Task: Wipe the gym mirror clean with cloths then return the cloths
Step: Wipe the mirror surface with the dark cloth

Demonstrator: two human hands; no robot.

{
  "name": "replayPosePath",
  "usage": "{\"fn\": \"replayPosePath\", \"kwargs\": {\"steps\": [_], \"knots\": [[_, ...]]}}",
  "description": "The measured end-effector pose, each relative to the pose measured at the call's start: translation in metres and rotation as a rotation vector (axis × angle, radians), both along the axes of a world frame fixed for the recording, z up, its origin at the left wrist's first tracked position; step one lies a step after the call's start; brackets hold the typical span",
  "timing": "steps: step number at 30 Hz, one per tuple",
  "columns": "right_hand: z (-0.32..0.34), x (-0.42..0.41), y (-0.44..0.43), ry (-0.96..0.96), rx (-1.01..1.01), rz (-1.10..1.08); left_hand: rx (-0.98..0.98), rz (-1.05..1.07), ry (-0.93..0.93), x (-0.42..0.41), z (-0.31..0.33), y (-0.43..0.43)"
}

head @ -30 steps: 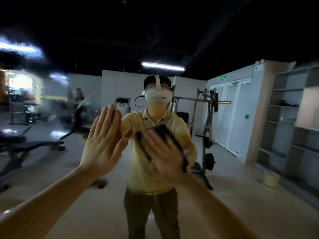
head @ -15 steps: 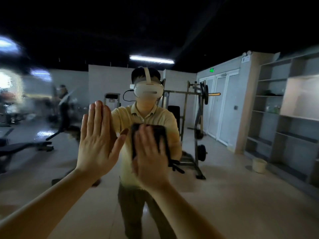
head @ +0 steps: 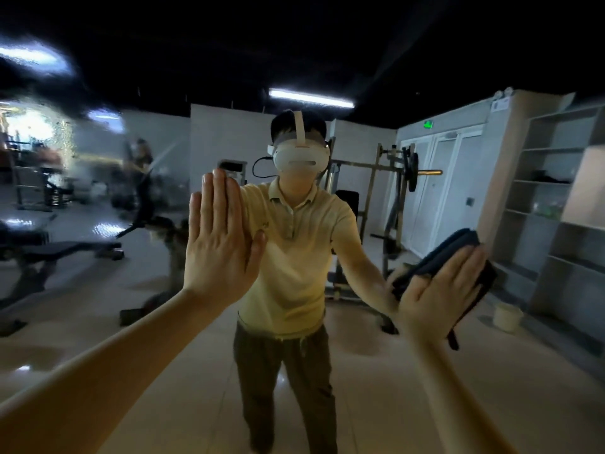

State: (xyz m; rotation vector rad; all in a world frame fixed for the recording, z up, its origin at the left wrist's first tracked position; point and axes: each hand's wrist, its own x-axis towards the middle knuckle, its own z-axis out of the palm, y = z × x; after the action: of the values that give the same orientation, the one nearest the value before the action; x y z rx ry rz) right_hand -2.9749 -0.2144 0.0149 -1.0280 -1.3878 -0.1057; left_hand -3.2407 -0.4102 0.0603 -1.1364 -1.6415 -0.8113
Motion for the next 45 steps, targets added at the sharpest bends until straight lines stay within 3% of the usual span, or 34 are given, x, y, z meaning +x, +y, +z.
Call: {"fn": "replayPosePath", "kwargs": {"steps": [3,8,10,13,18,20,23,25,27,31,33,35,37,40,45], "knots": [[-0.026,-0.064,-0.05,-0.078,0.065,0.11,-0.014,-0.046,-0.006,0.003,-0.002,-0.012],[-0.071,-0.168,-0.118,-0.675,0.439,0.369,-0.002,-0.189,-0.02,0.005,-0.05,-0.04],[-0.076,-0.179,-0.129,-0.831,0.561,0.452,-0.017,-0.163,-0.042,-0.001,-0.071,-0.048],[-0.068,-0.146,-0.109,-0.91,0.616,0.395,-0.049,-0.163,-0.043,-0.011,-0.089,-0.048],[-0.063,-0.027,-0.028,-0.669,0.265,0.103,-0.062,-0.04,-0.066,-0.019,-0.106,-0.021],[-0.07,0.009,-0.009,-0.472,0.098,0.031,-0.034,0.0,-0.032,-0.022,-0.11,-0.012],[-0.088,0.003,-0.014,-0.165,-0.093,-0.011,-0.023,0.007,0.001,-0.026,-0.114,-0.008],[-0.102,-0.034,-0.04,-0.081,-0.095,0.04,-0.024,-0.011,-0.001,-0.026,-0.113,-0.009],[-0.121,-0.078,-0.074,-0.162,-0.038,0.161,-0.037,-0.033,0.001,-0.025,-0.112,-0.013],[-0.165,-0.156,-0.125,-0.602,0.234,0.297,-0.072,-0.101,0.044,-0.032,-0.109,-0.026],[-0.176,-0.178,-0.14,-0.804,0.395,0.382,-0.096,-0.116,0.076,-0.037,-0.106,-0.033],[-0.175,-0.176,-0.139,-0.887,0.484,0.443,-0.12,-0.113,0.091,-0.038,-0.104,-0.038],[-0.172,-0.15,-0.122,-0.86,0.494,0.433,-0.143,-0.079,0.085,-0.037,-0.103,-0.039],[-0.173,-0.079,-0.077,-0.706,0.321,0.311,-0.165,-0.014,0.053,-0.032,-0.105,-0.036],[-0.172,0.012,-0.008,-0.187,-0.051,0.023,-0.148,0.008,0.016,-0.021,-0.104,-0.033]]}}
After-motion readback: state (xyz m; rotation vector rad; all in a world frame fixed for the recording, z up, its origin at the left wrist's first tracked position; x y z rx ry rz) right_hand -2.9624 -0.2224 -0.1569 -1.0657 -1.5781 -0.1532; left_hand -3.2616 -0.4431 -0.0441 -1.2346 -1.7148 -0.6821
